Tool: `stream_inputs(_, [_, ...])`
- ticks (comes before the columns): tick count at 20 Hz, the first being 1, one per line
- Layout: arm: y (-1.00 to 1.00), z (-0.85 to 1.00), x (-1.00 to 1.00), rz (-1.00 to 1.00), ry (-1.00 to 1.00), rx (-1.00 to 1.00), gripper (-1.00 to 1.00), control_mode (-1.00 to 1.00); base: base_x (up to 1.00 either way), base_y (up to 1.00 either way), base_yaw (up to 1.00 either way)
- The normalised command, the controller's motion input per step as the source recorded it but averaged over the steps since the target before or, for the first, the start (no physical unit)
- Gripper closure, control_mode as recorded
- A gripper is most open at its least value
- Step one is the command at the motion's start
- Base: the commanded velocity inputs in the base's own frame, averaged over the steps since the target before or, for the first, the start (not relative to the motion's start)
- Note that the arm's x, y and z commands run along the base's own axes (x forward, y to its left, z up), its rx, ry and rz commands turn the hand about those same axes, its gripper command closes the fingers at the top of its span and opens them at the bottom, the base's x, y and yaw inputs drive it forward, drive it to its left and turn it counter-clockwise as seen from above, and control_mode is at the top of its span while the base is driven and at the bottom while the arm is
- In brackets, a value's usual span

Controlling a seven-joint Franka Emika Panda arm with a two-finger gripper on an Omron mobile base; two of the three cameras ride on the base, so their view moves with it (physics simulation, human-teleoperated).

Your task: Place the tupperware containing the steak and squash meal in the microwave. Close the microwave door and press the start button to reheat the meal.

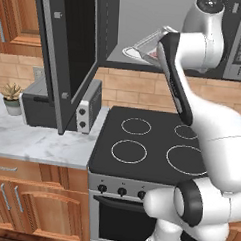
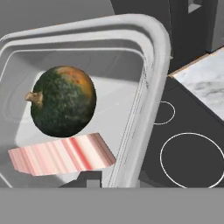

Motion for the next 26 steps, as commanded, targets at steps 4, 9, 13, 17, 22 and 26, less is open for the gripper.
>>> stream_inputs(4, [-0.12, -0.11, 0.56, -0.05, 0.00, 0.03, 1.00, -1.00, 0.00, 0.00, 0.00])
stream_inputs(9, [-0.08, -0.10, 0.59, -0.03, 0.00, 0.03, 1.00, -1.00, 0.00, 0.00, 0.00])
stream_inputs(13, [-0.15, 0.00, 0.57, -0.03, 0.00, 0.03, 1.00, -1.00, 0.00, 0.00, 0.00])
stream_inputs(17, [-0.11, 0.00, 0.59, -0.03, 0.01, 0.02, 1.00, -1.00, 0.00, 0.00, 0.00])
stream_inputs(22, [-0.01, 0.00, 0.59, -0.03, 0.00, 0.00, 1.00, -1.00, 0.00, 0.00, 0.00])
stream_inputs(26, [-0.01, -0.02, 0.65, -0.02, 0.00, 0.00, 1.00, -1.00, 0.00, 0.00, 0.00])
